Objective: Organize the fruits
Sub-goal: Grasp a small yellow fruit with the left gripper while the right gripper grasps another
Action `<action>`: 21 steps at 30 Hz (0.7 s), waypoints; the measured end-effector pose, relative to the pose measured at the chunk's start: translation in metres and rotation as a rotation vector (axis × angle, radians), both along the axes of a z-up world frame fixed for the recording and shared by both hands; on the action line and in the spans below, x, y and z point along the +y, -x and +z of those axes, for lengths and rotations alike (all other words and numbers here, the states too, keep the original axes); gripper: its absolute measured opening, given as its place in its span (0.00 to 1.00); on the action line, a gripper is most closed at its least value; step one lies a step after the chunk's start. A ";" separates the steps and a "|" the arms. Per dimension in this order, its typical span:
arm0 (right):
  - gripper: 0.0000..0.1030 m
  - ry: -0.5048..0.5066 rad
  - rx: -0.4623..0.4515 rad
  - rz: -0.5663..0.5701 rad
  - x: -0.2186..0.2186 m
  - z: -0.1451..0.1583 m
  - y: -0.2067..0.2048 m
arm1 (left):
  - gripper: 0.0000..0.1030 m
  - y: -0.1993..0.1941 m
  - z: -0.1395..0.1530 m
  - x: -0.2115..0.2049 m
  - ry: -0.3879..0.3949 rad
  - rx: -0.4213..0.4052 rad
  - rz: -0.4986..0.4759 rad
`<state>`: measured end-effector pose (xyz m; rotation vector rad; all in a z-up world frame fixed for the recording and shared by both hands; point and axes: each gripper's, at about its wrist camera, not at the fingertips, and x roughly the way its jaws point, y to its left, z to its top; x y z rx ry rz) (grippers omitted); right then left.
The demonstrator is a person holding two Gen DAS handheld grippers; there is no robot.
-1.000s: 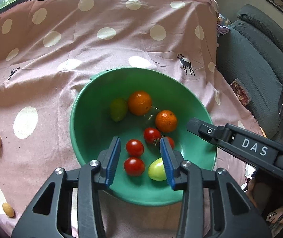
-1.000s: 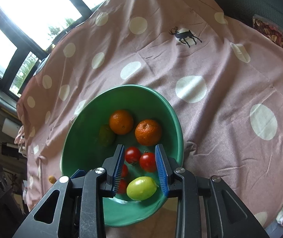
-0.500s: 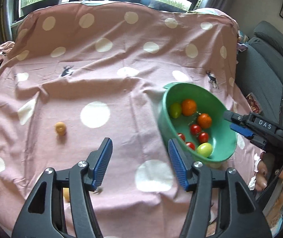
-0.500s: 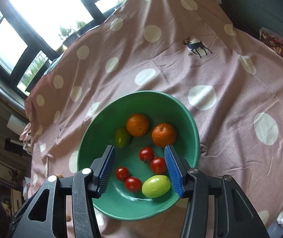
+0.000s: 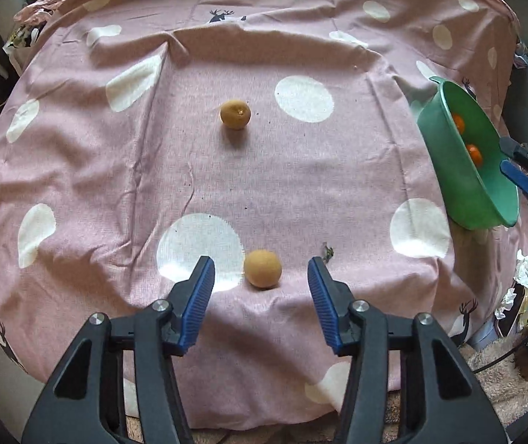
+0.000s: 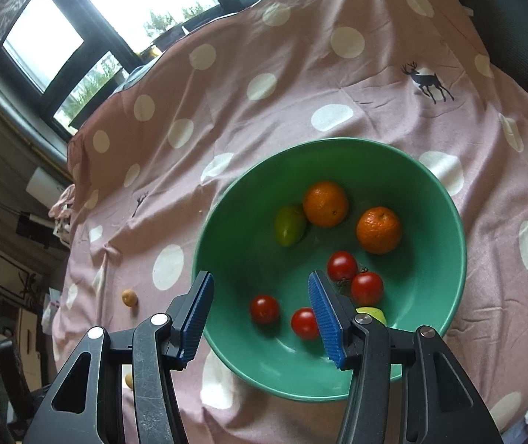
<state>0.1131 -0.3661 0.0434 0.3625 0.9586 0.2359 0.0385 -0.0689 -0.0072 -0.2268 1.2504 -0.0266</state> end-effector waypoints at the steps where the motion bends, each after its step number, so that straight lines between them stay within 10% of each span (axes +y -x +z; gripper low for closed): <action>1: 0.52 0.006 0.001 0.006 0.003 0.000 0.000 | 0.44 -0.002 -0.003 0.002 0.002 0.009 0.008; 11: 0.52 0.037 0.010 0.042 0.021 -0.003 -0.002 | 0.36 -0.015 -0.029 0.007 0.055 0.071 0.006; 21: 0.52 0.058 0.014 0.065 0.039 -0.006 -0.003 | 0.25 -0.003 -0.024 0.013 0.097 -0.040 0.048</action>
